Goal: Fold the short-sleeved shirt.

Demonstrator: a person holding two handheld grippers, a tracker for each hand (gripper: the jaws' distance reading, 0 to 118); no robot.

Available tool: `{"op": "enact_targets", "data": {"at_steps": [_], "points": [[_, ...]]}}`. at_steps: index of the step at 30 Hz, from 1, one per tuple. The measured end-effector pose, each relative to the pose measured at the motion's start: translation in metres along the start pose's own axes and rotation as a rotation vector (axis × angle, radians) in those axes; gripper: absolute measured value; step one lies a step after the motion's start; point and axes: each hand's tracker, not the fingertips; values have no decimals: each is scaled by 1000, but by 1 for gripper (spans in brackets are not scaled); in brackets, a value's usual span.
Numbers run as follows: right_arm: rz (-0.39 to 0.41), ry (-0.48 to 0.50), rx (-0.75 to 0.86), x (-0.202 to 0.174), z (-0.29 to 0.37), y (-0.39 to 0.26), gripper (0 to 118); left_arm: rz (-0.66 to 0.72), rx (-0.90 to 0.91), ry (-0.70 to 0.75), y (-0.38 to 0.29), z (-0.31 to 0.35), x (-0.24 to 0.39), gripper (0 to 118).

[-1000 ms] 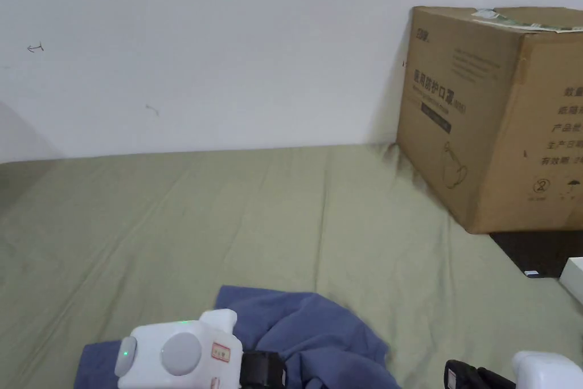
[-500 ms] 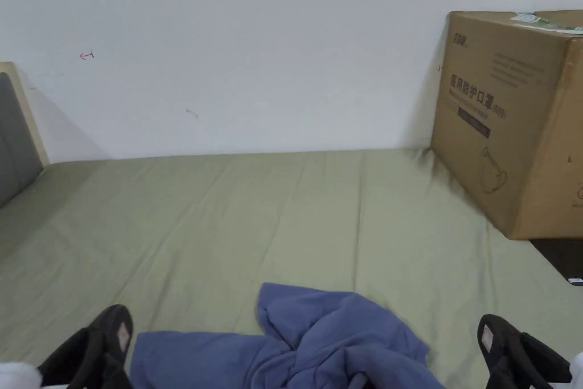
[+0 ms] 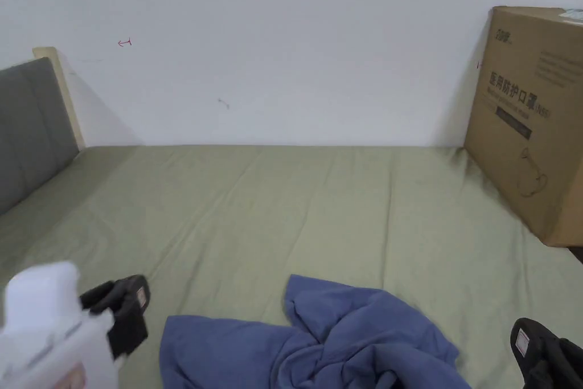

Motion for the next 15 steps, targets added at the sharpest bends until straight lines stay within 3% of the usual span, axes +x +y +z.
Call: {"op": "enact_targets", "data": {"at_steps": [4, 8, 9, 10, 12, 15], "points": [[10, 13, -41, 3, -8, -3, 0, 37, -581, -74, 27, -126, -41, 0], [25, 13, -95, 5, -24, -16, 0, 137, -673, 46, 19, -219, -84, 0], [31, 12, -111, 6, -29, -20, 0, 145, -686, 52, 14, -234, -91, 10], [38, 9, -126, 6, -34, -23, 0, 134, -669, 53, 9, -249, -96, 37], [50, 3, -157, 6, -46, -30, 0, 86, -695, 89, -3, -278, -100, 113], [49, 0, -203, 7, -61, -39, 0, 68, -701, 101, -18, -304, -100, 116]]}}
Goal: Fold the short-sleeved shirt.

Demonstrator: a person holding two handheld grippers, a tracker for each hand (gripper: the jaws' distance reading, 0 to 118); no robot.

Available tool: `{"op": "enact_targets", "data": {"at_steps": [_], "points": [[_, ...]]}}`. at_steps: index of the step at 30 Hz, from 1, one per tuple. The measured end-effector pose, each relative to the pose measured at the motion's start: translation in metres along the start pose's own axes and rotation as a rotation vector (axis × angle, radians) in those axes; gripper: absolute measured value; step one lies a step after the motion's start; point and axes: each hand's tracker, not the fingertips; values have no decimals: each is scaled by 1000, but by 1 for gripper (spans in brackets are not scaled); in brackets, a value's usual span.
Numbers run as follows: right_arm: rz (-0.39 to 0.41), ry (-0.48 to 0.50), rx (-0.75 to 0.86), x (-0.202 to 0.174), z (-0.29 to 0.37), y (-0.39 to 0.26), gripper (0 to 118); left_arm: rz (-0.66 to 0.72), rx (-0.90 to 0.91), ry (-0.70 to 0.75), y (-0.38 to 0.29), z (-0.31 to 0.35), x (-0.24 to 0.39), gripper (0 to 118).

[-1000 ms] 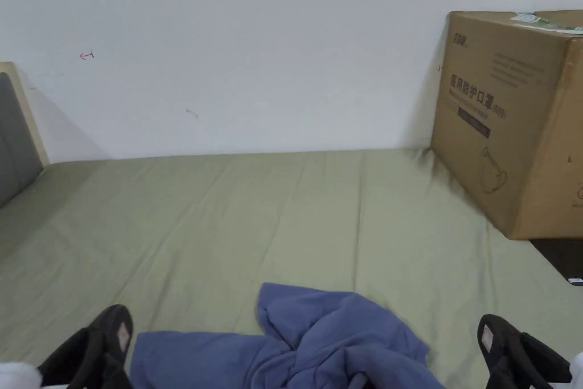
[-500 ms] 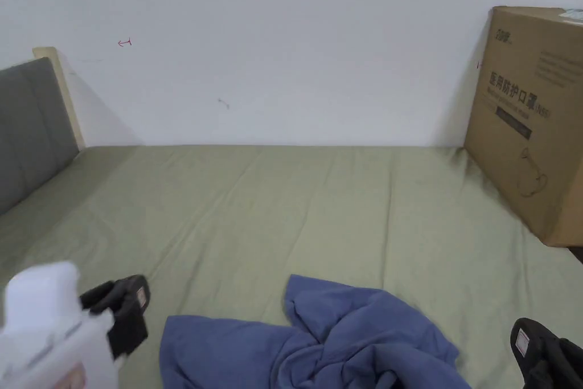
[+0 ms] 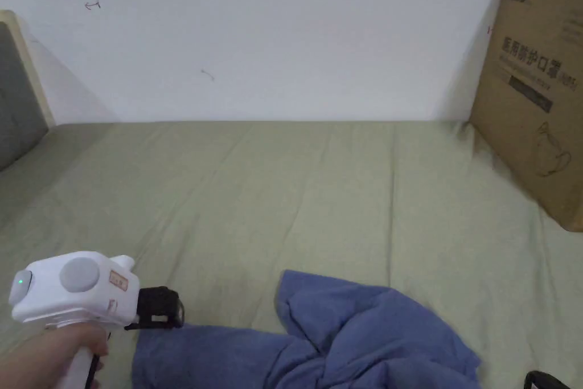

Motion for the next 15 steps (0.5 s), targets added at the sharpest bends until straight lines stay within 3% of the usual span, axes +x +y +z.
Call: {"op": "enact_targets", "data": {"at_steps": [5, 6, 7, 8, 9, 10, 15], "points": [[3, 14, -60, -4, -25, -6, 0, -23, -31, 55, -11, -42, -14, 113], [10, 17, -71, -6, -31, -7, 0, -62, 34, 82, -17, -42, -12, 106], [15, 19, -78, -8, -35, -7, 0, -90, 101, 108, -25, -39, -5, 90], [19, 28, -84, -8, -40, -6, 0, -139, 192, 145, -37, -32, 7, 63], [19, 38, -86, -8, -45, -6, 0, -178, 262, 162, -50, -24, 17, 19], [18, 50, -91, -7, -52, -4, 0, -210, 310, 164, -63, -17, 18, 1], [75, 178, -239, 0, -147, 44, 0, -185, 464, -32, -114, 15, 30, 1]]}}
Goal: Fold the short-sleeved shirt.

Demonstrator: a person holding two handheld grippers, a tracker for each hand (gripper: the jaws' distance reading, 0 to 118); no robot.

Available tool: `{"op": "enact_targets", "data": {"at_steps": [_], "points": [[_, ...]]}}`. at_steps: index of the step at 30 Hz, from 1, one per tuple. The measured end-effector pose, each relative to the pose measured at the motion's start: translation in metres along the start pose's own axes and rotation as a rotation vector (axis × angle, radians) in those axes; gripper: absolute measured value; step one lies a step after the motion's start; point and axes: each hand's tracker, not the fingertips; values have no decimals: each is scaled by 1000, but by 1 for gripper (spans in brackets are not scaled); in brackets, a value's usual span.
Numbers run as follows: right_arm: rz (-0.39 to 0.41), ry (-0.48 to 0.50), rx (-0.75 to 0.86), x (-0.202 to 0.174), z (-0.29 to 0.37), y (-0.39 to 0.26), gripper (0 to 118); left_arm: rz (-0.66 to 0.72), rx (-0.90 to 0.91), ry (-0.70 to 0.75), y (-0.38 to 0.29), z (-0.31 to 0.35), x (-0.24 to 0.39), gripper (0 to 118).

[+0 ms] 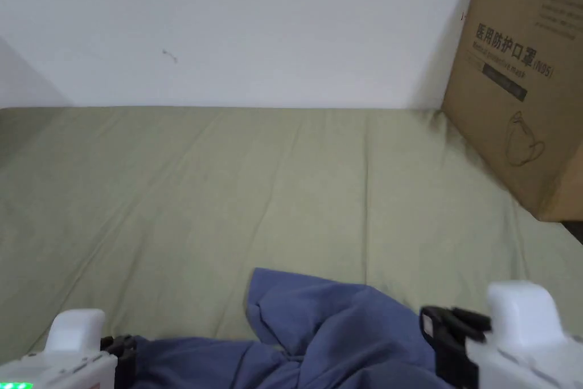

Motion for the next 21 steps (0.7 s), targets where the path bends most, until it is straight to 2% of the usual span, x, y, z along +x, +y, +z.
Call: {"op": "enact_targets", "data": {"at_steps": [1, 3, 4, 5, 6, 7, 8, 10, 14, 16, 17, 18, 19, 20, 21], "points": [[-5, 24, -70, 7, -22, 16, 0, 18, 23, 0, -2, 7, 1, 1], [-64, 98, -178, 25, -75, 46, 0, 94, 51, -36, -5, 23, 0, 1], [-77, 94, -211, 29, -94, 55, 9, 126, 58, -56, -5, 27, -2, 1], [-94, 71, -286, 33, -120, 66, 33, 154, 77, -69, -6, 33, -5, 1], [-99, 49, -364, 35, -144, 75, 87, 168, 87, -75, -7, 37, -7, 1], [-99, 24, -423, 37, -164, 79, 114, 173, 95, -72, -9, 42, -8, 1], [-83, 5, -469, 39, -181, 81, 117, 174, 100, -70, -9, 46, -10, 1], [-49, -30, -526, 35, -212, 82, 106, 181, 95, -69, -10, 49, -14, 1], [82, -66, -722, 26, -265, 66, 102, 146, 78, -70, -15, 57, -15, 1], [107, -72, -749, 22, -275, 58, 88, 129, 65, -60, -20, 61, -18, 1], [118, -64, -767, 21, -277, 55, 87, 125, 58, -58, -22, 62, -20, 1], [127, -69, -744, 20, -274, 57, 79, 131, 42, -62, -23, 63, -22, 1], [120, -62, -739, 21, -270, 60, 56, 139, 29, -64, -26, 66, -21, 1], [108, -48, -737, 22, -265, 64, 20, 156, 18, -68, -28, 68, -22, 1], [109, -52, -733, 21, -258, 66, 0, 172, 9, -72, -29, 69, -24, 1]]}}
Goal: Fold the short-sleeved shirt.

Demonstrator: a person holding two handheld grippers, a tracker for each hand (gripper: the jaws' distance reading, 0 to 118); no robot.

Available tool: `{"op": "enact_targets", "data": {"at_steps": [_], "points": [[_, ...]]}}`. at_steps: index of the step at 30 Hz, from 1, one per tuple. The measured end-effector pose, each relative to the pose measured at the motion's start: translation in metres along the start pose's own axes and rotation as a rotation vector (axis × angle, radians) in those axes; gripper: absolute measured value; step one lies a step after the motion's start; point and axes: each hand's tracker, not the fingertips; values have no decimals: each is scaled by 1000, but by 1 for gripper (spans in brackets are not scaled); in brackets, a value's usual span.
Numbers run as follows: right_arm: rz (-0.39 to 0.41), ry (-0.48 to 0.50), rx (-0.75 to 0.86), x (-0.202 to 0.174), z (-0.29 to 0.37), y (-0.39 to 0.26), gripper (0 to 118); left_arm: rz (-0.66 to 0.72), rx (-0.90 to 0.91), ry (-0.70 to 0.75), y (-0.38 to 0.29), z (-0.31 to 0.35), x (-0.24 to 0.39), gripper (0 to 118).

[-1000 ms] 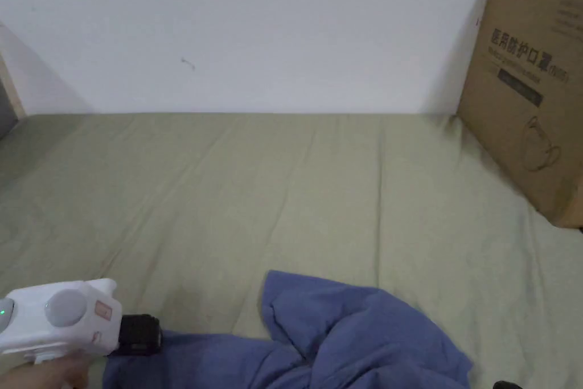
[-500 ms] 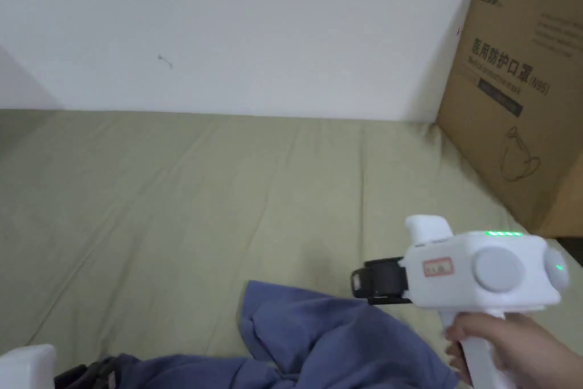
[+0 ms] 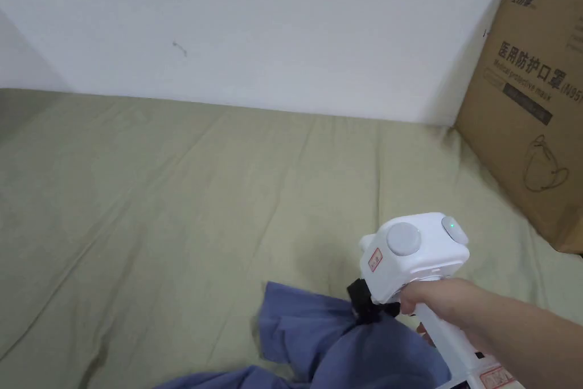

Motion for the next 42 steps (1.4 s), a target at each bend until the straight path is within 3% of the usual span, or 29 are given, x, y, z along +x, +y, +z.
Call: {"op": "enact_targets", "data": {"at_steps": [2, 5, 9, 15, 19, 22, 32, 42], "points": [[30, -15, 42, 2, 24, -15, 0, 27, -10, 4, -1, 7, -2, 1], [10, 75, 142, 22, 68, -41, 0, 64, -14, 7, 5, 22, -4, 1], [-76, 33, 290, 65, 149, -87, 0, 79, 25, 2, 29, 58, -4, 1], [-254, 44, 507, 125, 280, -162, 0, -41, 111, 8, 92, 122, 20, 1], [-318, 58, 629, 138, 351, -198, 0, -94, 149, -47, 135, 152, 33, 1], [-315, 47, 702, 143, 394, -210, 0, -104, 185, -106, 166, 174, 59, 1], [-292, -96, 918, 135, 494, -182, 0, -146, 247, -117, 269, 195, 108, 1], [-264, -224, 991, 132, 528, -74, 0, -62, 308, -106, 365, 150, 107, 1]]}}
